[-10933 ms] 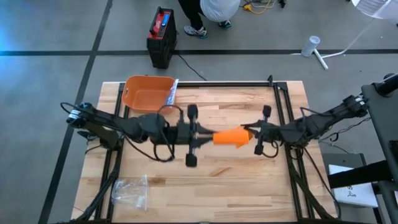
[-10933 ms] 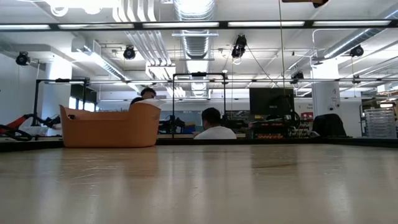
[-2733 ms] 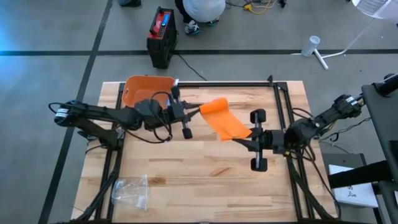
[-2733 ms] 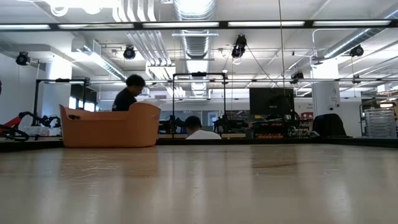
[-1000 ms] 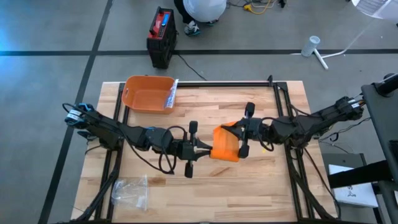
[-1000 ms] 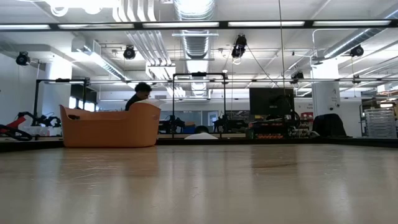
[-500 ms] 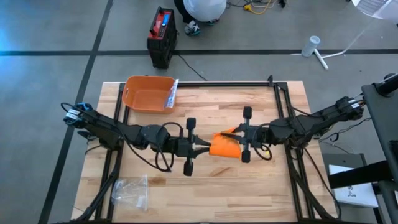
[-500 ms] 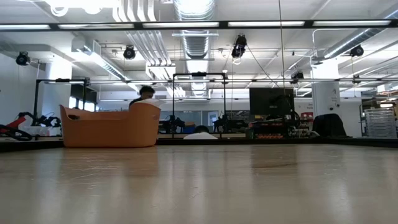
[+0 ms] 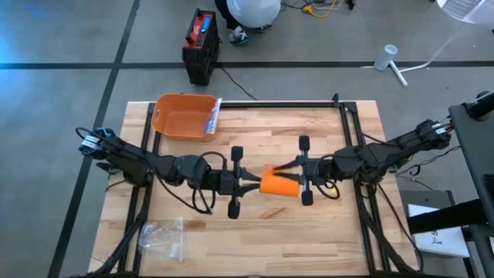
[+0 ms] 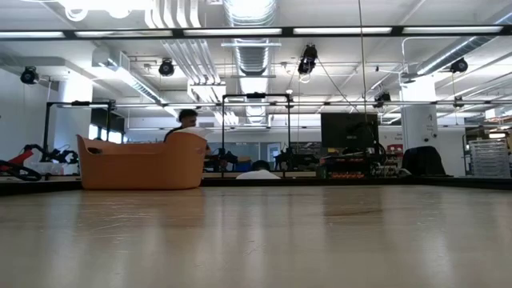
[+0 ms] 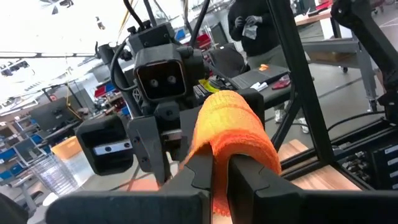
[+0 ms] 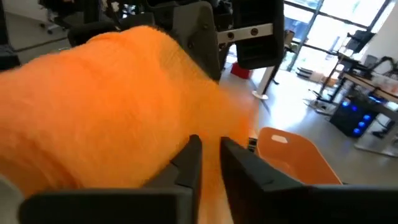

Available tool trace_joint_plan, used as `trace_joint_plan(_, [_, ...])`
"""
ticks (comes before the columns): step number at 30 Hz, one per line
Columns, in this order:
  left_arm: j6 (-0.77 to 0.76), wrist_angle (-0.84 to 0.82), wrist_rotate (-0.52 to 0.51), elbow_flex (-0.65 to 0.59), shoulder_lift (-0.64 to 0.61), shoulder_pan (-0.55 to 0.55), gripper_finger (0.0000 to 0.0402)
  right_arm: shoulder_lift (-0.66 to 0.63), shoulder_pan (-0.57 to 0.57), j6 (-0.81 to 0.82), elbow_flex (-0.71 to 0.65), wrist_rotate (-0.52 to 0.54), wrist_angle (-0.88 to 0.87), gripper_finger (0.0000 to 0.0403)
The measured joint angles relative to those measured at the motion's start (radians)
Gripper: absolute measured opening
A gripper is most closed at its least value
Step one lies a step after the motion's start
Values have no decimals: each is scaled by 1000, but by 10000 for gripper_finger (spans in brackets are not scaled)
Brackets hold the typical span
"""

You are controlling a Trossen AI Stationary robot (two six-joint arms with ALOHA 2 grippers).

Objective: Roll bandage
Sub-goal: Roll the orange bandage

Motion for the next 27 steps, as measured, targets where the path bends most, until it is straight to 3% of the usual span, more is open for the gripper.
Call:
trace_joint_plan(6, [4,6,1,0,-1,0,10,0,0,20,0,-20,1,101])
trace_joint_plan(11, [5,5,1,0,-1,0,10,0,0,30,0,-66,2,125])
trace_joint_plan(19, [4,3,2,-1,-10,-1,10,0,11,63,0,-94,10,127])
trace_joint_plan(27, [-37,-7,-4,-1,-41,0,10,-1,14,95,-60,-104,142,122])
